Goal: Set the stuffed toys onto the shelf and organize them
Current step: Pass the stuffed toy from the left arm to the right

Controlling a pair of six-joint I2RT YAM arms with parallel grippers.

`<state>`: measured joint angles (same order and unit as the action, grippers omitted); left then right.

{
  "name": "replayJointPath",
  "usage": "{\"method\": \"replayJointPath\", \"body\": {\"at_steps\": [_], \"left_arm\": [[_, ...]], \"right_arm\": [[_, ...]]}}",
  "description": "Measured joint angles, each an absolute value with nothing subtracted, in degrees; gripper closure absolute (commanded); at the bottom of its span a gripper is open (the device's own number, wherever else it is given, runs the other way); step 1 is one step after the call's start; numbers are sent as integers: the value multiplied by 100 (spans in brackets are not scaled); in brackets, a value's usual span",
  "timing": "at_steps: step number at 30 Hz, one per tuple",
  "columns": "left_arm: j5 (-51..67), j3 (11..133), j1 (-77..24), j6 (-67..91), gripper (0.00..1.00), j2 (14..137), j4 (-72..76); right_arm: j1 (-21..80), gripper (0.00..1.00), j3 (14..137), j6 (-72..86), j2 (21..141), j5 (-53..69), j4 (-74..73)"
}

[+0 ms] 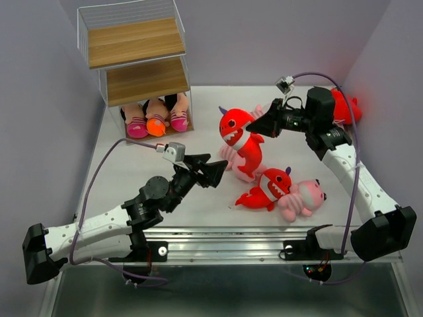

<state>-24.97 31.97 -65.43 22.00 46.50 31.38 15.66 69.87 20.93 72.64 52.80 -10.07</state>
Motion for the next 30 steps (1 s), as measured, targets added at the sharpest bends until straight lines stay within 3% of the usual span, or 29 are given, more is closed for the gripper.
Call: {"method": "replayJointPath", "body": {"at_steps": [8,13,23,30], "left_arm": [[-1691,3151,-6272,3114,14,4364,2598],[-1529,2873,-6250,3754,14,4296,2845],[-1763,2864,-6248,3844,14,5472,3454],[-1872,2954,-6248,3771,13,5658,3728]], "right_arm": [[1542,99,7380,1702,7588,5317,-834],[1542,99,7288,2255,7675,5380,-115],[1542,99,6941,3756,7854,5094,709],[1544,99,6799,4082,7876,5013,961]]}}
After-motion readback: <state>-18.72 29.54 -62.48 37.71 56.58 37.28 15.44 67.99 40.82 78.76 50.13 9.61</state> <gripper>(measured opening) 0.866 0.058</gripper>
